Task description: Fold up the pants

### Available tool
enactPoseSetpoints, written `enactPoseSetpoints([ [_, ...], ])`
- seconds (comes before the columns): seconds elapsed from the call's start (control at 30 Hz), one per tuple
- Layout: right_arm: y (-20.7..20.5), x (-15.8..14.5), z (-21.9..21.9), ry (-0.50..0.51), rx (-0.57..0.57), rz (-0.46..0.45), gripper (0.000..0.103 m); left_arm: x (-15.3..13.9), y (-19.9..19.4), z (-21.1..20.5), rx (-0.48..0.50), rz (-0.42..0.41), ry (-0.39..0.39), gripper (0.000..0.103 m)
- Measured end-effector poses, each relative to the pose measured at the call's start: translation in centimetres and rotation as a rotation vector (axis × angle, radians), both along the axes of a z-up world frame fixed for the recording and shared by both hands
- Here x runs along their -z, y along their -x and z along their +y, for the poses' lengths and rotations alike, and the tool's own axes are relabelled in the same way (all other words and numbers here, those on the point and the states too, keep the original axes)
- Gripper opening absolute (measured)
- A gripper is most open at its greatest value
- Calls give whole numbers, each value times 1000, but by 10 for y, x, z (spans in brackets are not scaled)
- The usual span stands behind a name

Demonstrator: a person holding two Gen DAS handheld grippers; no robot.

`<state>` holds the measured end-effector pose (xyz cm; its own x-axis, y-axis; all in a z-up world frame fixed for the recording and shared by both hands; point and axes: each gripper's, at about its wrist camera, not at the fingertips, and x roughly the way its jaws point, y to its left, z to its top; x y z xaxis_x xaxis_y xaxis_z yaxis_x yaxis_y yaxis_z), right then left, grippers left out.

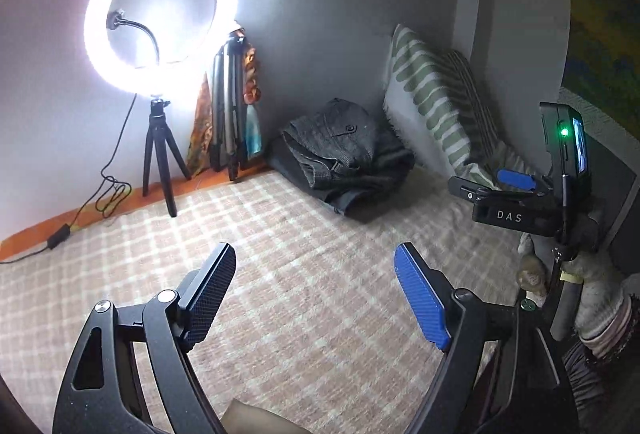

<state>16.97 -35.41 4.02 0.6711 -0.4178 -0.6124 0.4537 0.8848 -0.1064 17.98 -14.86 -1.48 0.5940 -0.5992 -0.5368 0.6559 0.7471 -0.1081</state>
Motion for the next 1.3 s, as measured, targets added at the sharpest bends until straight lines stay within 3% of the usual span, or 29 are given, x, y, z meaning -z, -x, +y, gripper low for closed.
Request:
enactPoseSetpoints([
  [0.3, -3, 0, 7, 10, -7, -34, 103, 4, -1, 7, -42, -16, 0, 83],
  [0.4, -5, -2, 7, -2, -2, -48, 103, 3, -2, 9, -73, -35, 4, 103],
  [0.57, -9, 0, 5, -3, 3, -46, 103, 5, -2, 14, -92, -70, 4, 103],
  [0.77, -9, 2, 4, 1, 5, -43, 103, 13, -7, 17, -93, -22, -6, 103],
  [1.3, -10, 6, 1, 1, 12, -41, 103, 16, -10, 21, -101, -16, -13, 103],
])
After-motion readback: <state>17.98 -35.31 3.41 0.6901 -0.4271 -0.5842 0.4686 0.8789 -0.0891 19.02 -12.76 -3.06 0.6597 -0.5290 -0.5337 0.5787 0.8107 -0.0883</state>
